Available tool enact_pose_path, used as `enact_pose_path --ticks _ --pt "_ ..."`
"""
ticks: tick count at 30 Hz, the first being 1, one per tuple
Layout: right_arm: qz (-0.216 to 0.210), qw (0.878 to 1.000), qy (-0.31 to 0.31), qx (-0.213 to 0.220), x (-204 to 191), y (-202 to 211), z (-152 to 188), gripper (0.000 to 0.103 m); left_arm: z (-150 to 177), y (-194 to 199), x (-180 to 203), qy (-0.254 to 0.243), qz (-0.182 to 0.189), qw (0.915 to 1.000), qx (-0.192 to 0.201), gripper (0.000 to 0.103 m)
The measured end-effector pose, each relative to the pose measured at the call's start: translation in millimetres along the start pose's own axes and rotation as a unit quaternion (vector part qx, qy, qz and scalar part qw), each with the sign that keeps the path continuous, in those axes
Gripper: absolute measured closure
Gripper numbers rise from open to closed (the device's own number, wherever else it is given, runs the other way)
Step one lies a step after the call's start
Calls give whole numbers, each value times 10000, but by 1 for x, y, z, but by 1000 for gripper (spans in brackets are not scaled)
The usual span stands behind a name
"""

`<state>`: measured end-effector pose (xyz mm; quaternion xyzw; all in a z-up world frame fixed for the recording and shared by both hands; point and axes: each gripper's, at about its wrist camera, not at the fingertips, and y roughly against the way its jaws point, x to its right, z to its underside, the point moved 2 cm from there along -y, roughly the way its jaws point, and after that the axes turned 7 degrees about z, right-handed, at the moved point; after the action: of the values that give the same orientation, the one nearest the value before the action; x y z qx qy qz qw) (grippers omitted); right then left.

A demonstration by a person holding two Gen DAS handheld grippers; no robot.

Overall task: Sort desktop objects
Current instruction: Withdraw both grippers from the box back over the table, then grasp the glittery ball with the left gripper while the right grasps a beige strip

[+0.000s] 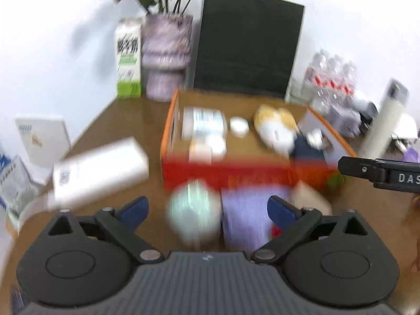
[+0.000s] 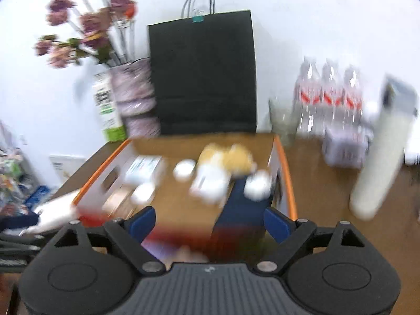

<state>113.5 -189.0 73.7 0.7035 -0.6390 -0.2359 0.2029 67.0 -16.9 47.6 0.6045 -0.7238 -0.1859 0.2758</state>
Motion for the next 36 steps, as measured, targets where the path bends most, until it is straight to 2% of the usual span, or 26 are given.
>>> enact_pose_path --ticks 5,7,10,13,16,19,26,33,36 --pt "-204 9998 -49 -68 0 41 90 14 86 30 10 -101 -197 9997 -59 3" --pt "-172 9997 -10 -150 -1 51 119 14 107 38 12 -127 -319 9994 -56 3" --pt "51 9997 239 -90 -6 63 142 14 122 45 17 -293 -310 9991 -9 2" --pt "39 9998 186 0 -5 72 150 14 125 48 22 -402 -373 9984 155 0" --pt "1 9998 8 200 1 75 151 13 127 42 28 -520 -500 9974 11 0" --pt "0 9994 -212 261 7 73 151 13 129 43 31 -676 -466 9966 55 0" --pt "-120 9982 -549 206 16 69 152 13 128 40 28 -538 -491 9973 -69 0" --pt "-121 9981 -560 216 17 70 154 13 127 39 28 -493 -482 9976 -97 0" --pt "-36 9990 -424 129 13 68 152 13 122 41 23 -413 -383 9984 34 0"
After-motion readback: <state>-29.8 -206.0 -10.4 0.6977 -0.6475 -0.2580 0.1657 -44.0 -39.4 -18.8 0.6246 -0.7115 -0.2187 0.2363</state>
